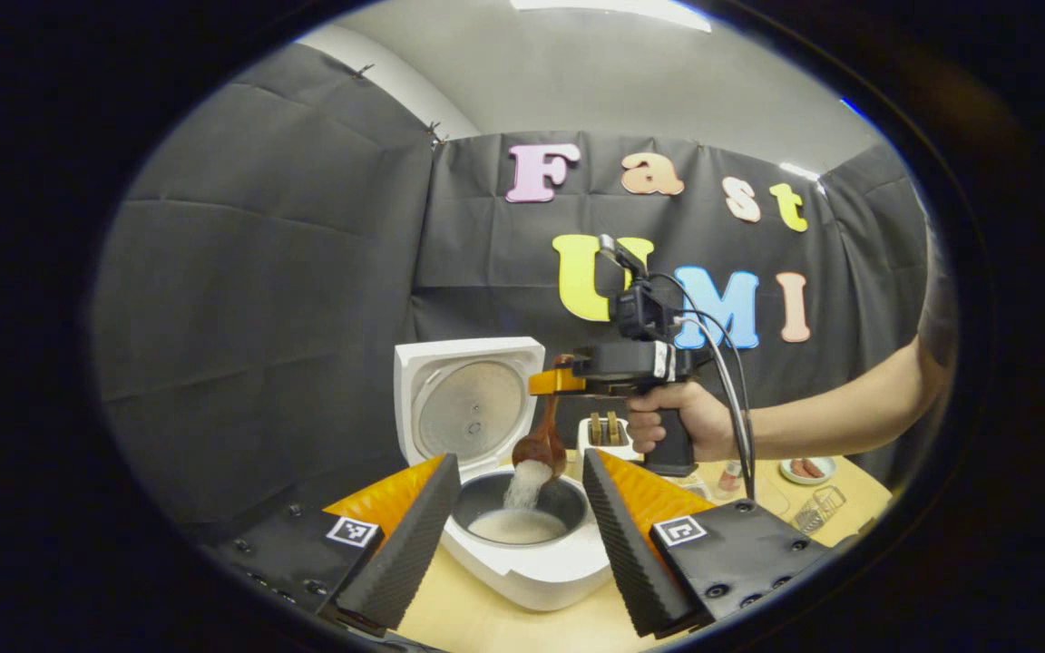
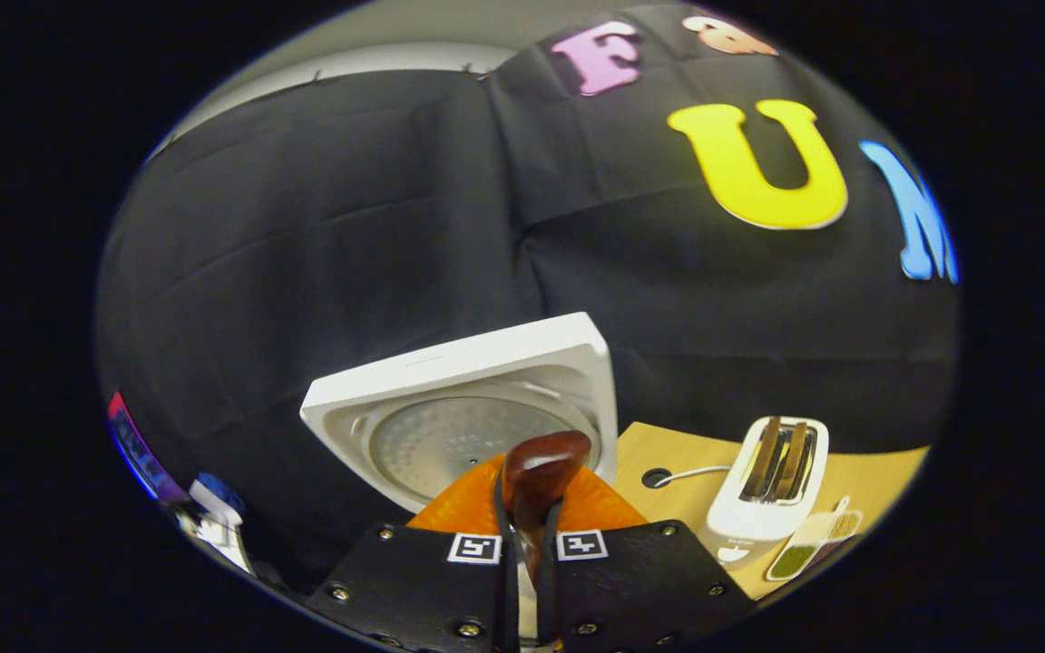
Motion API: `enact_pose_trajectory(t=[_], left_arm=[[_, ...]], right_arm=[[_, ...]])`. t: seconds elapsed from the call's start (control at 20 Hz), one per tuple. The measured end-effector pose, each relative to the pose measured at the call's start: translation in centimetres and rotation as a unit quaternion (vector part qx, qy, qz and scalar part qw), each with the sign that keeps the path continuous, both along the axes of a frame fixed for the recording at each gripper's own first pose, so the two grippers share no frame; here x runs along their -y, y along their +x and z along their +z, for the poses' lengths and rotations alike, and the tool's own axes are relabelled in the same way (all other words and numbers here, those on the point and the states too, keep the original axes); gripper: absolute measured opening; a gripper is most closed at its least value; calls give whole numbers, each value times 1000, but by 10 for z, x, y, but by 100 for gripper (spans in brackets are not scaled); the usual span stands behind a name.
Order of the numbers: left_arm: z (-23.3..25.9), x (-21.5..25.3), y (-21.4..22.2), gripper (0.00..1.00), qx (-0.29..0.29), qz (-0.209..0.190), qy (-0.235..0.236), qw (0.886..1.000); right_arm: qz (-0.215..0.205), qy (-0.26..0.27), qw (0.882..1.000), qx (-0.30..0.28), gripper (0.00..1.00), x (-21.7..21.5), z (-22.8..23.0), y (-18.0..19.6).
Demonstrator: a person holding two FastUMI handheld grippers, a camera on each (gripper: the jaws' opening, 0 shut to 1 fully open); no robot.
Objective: Close the left gripper, press the button to open the rice cooker; take a wooden spoon from the chopstick holder with the right hand, scoop a spoonful of rice and pour it into the rice cooker, then put the wooden spoon back into the chopstick holder.
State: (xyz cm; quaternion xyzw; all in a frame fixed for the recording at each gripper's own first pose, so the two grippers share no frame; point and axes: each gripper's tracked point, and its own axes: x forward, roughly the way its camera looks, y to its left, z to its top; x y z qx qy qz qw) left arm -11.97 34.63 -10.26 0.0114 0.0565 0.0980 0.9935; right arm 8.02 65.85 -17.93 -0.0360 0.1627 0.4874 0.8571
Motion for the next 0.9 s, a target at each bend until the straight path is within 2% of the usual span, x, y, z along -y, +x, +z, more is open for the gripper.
enact_pose_trajectory(t=[0.2,0.3,0.4,0.5,0.7,0.9], left_arm=[[-1,-3,0,95,4,11,-4,1000],[-1,-3,-1,95,5,14,-6,1000],[0,-3,-1,95,9,15,-8,1000],[1,-3,-2,94,11,15,-8,1000],[4,0,-4,94,17,4,-14,1000],[12,8,-5,94,27,-13,-21,999]], right_arm=[[72,-51,992,93,8,-16,-2,-33],[88,-56,987,123,8,-17,6,-43],[91,-46,987,121,8,-14,15,-47],[81,-23,992,97,8,-6,14,-38],[37,41,998,9,8,16,26,-18],[-16,107,990,-87,8,58,40,-4]])
